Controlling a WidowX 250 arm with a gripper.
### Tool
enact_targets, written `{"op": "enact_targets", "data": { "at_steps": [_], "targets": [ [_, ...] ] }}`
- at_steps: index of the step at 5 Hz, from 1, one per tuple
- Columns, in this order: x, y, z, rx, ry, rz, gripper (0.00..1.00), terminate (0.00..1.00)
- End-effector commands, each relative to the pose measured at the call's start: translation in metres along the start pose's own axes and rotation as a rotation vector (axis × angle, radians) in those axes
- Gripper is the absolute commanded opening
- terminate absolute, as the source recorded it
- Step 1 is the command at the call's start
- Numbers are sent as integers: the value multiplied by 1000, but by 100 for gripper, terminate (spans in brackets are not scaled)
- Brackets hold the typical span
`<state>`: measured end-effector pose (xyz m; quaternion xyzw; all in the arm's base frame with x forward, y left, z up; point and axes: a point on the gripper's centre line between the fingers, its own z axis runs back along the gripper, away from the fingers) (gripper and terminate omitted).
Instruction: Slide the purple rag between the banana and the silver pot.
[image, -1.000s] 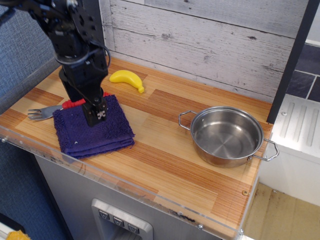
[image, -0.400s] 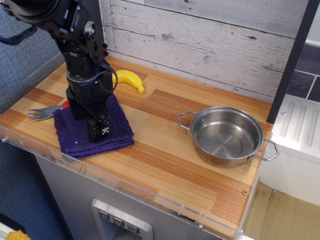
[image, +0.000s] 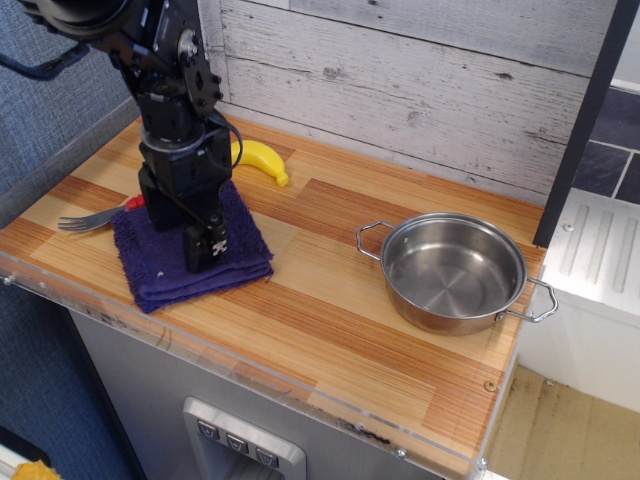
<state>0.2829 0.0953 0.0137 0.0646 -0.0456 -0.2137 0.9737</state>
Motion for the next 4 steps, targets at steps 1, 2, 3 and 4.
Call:
{"op": "enact_targets", "data": {
  "at_steps": [1, 2, 3, 4],
  "targets": [
    [33, -20, 9, -60, -54, -77, 100, 0],
    [45, -30, 12, -82, -67, -104, 100, 0],
    [56, -37, 11, -80, -67, -113, 100, 0],
    [78, -41, 12, -82, -77, -119, 100, 0]
  ]
}}
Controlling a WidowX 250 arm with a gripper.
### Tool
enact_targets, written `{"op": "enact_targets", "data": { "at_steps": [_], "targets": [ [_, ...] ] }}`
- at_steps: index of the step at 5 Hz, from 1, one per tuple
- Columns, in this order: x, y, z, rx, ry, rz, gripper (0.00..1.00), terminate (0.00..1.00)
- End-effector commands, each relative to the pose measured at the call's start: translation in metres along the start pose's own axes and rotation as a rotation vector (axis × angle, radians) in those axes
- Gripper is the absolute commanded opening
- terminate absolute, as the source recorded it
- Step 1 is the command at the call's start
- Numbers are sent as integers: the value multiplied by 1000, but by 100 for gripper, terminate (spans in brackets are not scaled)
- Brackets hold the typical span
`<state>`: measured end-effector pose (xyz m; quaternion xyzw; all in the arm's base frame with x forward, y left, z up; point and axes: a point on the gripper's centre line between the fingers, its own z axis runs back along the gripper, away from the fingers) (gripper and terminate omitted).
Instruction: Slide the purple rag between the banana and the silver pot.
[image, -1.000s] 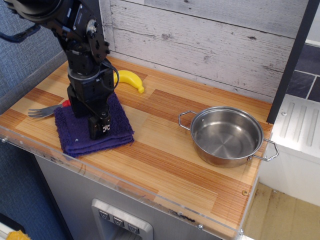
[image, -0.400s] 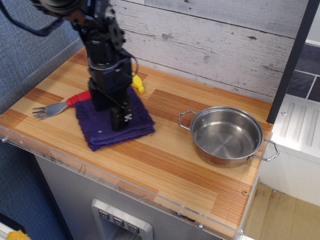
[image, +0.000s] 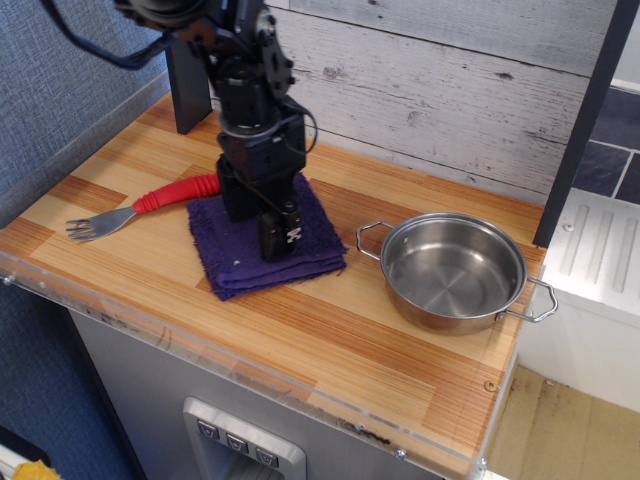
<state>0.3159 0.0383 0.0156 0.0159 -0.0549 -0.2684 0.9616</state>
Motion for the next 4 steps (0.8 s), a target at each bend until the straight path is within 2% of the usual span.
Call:
{"op": "enact_targets", "data": {
  "at_steps": [1, 2, 4],
  "targets": [
    [48, -3, 8, 3, -37, -30, 100, 0],
    [62, -5, 8, -16, -50, -38, 100, 0],
    [65, -7, 17, -13, -63, -45, 100, 0]
  ]
}}
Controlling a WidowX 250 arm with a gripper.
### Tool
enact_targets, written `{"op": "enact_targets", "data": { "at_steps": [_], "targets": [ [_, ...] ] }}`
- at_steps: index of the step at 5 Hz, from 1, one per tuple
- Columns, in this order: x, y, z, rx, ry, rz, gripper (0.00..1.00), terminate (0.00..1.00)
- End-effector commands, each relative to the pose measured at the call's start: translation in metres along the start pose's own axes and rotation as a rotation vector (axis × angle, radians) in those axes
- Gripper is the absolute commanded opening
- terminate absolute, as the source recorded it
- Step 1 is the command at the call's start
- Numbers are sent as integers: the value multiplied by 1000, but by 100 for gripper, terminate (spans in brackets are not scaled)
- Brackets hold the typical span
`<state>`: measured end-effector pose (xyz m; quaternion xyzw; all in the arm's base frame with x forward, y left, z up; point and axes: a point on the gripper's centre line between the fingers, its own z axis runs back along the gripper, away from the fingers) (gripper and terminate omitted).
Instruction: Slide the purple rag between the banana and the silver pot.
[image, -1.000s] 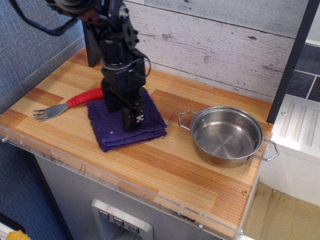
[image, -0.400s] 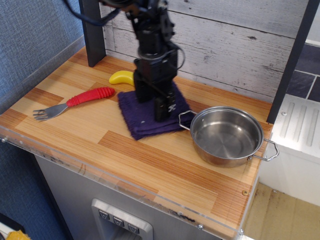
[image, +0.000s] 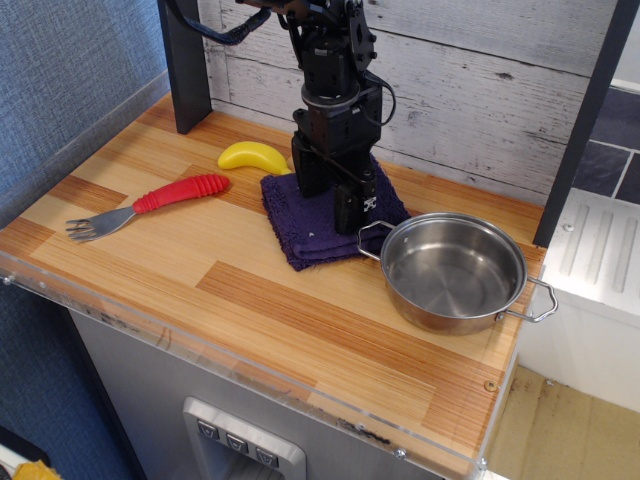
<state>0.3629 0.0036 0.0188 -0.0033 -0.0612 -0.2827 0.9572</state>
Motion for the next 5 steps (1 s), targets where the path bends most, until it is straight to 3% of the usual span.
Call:
{"op": "enact_targets", "data": {
  "at_steps": [1, 4, 5],
  "targets": [
    [8, -1, 34, 37, -70, -6, 100, 0],
    [13, 15, 99, 117, -188, 1, 100, 0],
    [6, 13, 123, 151, -255, -2, 100, 0]
  ]
}}
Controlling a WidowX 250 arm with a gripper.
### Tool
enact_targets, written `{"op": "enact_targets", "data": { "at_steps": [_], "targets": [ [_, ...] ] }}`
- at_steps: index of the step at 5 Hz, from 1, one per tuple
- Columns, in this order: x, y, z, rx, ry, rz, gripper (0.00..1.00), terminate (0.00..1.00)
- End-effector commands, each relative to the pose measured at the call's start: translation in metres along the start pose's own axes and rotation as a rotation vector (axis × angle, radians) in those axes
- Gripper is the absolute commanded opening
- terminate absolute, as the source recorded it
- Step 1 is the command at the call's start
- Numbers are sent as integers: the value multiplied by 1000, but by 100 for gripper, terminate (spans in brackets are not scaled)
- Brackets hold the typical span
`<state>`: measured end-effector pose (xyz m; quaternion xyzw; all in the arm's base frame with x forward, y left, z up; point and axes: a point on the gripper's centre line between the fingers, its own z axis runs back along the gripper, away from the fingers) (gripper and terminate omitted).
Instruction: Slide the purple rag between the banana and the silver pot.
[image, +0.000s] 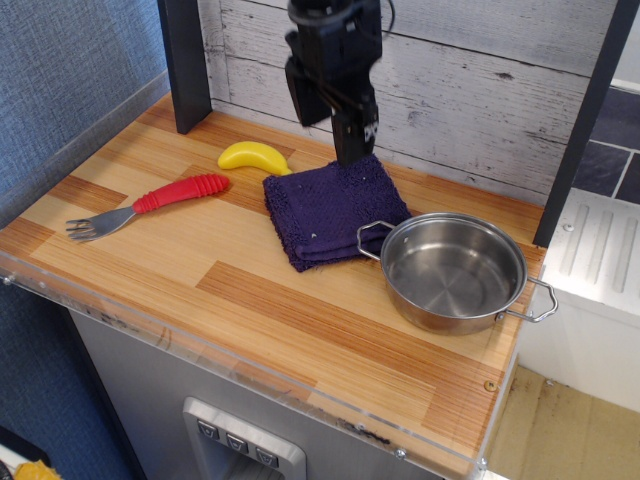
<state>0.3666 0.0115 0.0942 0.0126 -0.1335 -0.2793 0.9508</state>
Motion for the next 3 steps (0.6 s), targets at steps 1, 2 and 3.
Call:
{"op": "enact_targets", "data": {
  "at_steps": [1, 2, 3],
  "targets": [
    [5, 6, 48, 79, -125, -4, 100, 0],
    [5, 6, 48, 79, -125, -4, 100, 0],
    [5, 6, 48, 79, -125, -4, 100, 100]
  ]
}}
